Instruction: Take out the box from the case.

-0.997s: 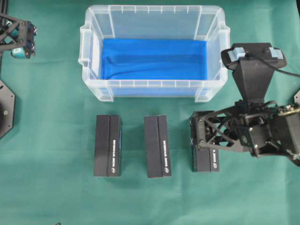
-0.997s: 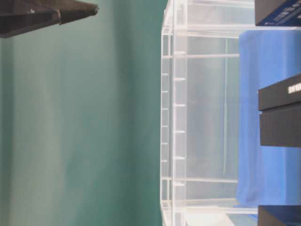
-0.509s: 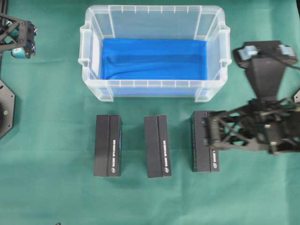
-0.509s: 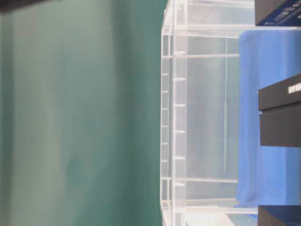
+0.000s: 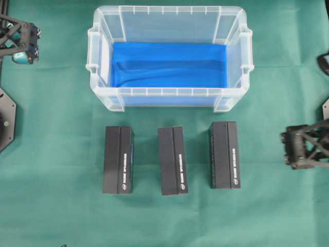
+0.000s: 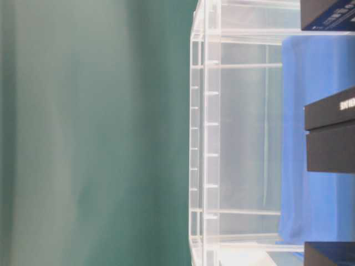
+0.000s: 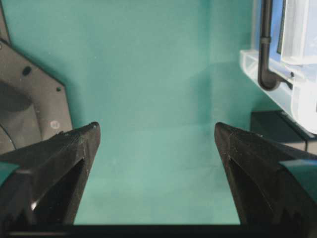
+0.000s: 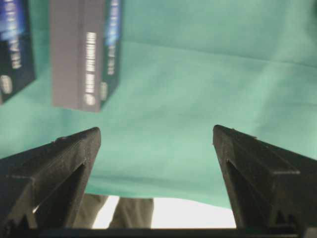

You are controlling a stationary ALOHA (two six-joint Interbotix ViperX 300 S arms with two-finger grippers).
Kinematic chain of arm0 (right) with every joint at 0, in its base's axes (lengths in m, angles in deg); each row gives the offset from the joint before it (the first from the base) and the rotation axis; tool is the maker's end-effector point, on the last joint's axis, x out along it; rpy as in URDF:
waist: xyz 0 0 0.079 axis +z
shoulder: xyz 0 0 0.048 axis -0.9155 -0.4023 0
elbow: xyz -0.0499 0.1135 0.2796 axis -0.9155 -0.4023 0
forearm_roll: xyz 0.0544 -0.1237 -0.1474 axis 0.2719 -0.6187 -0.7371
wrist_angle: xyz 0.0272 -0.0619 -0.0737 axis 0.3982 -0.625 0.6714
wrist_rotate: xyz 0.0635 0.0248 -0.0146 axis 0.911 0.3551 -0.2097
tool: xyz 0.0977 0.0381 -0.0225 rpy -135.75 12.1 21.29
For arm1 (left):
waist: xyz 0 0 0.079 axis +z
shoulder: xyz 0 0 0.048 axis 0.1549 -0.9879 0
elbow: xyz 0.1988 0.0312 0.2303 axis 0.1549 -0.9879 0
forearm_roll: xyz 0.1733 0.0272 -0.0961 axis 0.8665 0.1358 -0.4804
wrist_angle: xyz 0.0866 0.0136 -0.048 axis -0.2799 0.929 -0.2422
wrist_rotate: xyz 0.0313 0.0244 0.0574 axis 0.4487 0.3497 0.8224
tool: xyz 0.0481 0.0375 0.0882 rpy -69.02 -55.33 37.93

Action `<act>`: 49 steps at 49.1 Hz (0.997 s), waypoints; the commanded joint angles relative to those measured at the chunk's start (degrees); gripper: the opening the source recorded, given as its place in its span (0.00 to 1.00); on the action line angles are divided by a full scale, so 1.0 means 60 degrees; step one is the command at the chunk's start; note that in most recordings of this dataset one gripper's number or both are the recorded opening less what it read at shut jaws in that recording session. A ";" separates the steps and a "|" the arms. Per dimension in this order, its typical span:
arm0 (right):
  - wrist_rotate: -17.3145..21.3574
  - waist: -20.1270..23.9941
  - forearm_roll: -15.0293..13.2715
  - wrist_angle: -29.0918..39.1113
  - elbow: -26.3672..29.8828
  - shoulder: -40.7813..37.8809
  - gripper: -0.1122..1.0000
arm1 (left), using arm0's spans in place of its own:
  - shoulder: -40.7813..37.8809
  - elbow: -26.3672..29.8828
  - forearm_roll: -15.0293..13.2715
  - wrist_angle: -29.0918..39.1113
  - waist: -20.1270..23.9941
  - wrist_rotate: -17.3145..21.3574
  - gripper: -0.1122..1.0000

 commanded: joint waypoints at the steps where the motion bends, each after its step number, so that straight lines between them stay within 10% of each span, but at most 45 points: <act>1: 0.0029 0.0059 0.0015 0.0029 0.0029 0.0249 0.93 | 0.0029 0.0103 0.0029 -0.0029 -0.0029 -0.0015 0.98; 25: -0.0396 -0.0835 -0.0322 -0.0073 -0.0073 0.0293 0.93 | 0.0029 0.0103 0.0044 -0.0029 -0.0029 -0.0044 0.98; 49: -0.4292 -0.4746 -0.0366 -0.0381 -0.0571 0.0967 0.93 | 0.0029 0.0103 0.0029 -0.0029 -0.0029 -0.0029 0.98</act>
